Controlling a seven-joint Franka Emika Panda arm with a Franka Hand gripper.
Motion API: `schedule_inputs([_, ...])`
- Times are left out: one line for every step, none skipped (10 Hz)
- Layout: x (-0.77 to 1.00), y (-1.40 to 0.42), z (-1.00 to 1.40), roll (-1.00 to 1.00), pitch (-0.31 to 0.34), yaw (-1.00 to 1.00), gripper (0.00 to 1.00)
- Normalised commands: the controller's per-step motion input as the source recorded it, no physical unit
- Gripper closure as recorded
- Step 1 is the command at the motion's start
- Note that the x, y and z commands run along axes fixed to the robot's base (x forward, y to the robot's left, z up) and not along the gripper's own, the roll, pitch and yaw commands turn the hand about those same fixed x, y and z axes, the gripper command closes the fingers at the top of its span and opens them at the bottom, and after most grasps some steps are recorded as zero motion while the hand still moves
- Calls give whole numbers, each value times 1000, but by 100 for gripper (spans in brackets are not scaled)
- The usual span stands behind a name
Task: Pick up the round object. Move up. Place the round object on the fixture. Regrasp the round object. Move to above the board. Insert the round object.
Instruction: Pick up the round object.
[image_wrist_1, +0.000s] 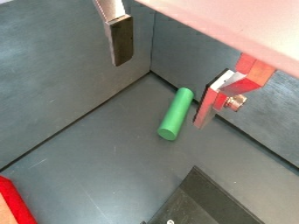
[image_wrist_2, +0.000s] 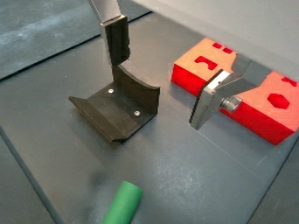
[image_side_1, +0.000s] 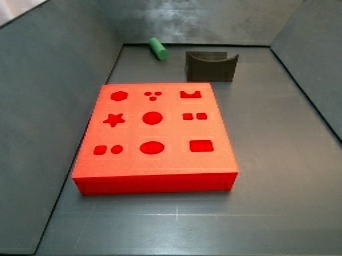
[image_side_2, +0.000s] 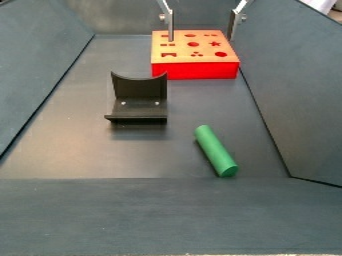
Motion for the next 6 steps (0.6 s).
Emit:
schedule_inputs([-49, 0, -29, -74, 0, 63, 0])
schedule_inputs([-9, 0, -143, -43, -74, 0, 0])
schedule_inputs([0, 289, -423, -100, -131, 311, 0])
schedule_inputs([0, 317, -580, -60, -187, 817, 0])
schedule_inputs([0, 406, -720, -63, -206, 794, 0])
schedule_inputs([0, 431, -749, -13, -239, 746, 0])
